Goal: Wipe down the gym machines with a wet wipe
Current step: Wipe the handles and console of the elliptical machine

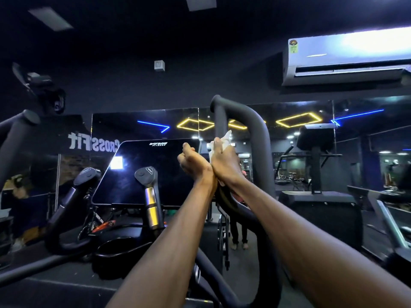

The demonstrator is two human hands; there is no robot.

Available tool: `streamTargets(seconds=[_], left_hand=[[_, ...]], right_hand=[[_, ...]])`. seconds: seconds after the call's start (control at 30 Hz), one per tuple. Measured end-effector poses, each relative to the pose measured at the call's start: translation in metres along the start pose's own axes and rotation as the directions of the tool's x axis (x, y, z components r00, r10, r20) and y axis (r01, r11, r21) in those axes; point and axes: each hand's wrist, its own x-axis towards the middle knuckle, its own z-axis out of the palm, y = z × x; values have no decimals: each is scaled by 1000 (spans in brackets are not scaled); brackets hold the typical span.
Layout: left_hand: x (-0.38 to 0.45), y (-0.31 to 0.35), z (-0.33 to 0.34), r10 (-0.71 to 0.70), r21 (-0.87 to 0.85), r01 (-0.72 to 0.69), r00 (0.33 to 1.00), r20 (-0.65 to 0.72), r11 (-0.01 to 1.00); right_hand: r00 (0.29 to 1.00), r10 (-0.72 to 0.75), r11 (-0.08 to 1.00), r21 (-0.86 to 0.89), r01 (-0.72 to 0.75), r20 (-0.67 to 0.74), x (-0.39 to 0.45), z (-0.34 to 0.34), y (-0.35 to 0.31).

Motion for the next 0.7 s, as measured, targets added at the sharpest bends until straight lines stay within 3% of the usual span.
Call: streamTargets(seconds=[0.2,0.4,0.47,0.57,0.63,0.7], left_hand=[[-10,-1,-8,-58,-88,61,998,36,994],[-8,-17,-28,-66,-3,68,981,183,998],[-12,-15,-28,-96,67,79,945,312,995],[-21,-5,-29,-237,255,110,802,548,961],[-20,0,-35,-275,395,22,753,598,919],[-19,6,-43,-261,525,-126,756,601,842]], right_hand=[[998,42,999,-9,-42,-49,3,2,-18],[986,92,986,-153,-70,138,-45,-11,5],[966,76,972,-234,-16,246,-51,-19,13],[916,-14,910,-374,178,402,-64,-30,15],[879,11,878,-426,220,477,-71,-35,10],[859,29,814,-511,276,511,-79,-43,2]])
